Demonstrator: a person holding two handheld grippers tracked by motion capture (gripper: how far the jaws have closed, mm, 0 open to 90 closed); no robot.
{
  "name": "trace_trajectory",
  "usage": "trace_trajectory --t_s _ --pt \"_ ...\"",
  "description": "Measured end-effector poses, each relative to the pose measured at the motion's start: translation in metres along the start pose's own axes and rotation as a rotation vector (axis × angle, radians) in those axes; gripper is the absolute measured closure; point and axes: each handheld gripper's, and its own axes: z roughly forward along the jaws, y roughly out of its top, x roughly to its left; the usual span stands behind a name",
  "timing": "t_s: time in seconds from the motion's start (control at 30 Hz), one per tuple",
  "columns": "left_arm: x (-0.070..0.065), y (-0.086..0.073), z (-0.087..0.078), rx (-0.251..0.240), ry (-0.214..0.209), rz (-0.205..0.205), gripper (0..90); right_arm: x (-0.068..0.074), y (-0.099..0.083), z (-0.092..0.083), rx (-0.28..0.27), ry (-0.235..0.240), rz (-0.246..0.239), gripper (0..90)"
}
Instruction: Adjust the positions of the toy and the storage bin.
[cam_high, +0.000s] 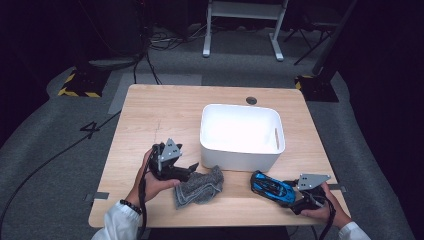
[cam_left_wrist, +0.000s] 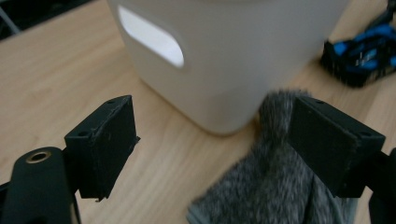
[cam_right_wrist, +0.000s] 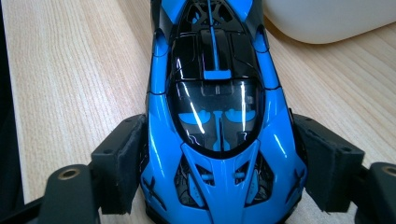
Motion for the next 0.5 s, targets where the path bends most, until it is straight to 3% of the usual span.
trace_trajectory --t_s 0.27,0.5 --pt "0.000 -0.039 0.012 0.154 -0.078 0.046 16.3 0.001 0.001 -0.001 0.010 -0.004 -0.010 25.1" --pt "0.009 -0.055 0.019 0.166 -0.139 0.012 15.8 0.001 0.001 -0.001 0.008 -0.004 -0.011 25.2"
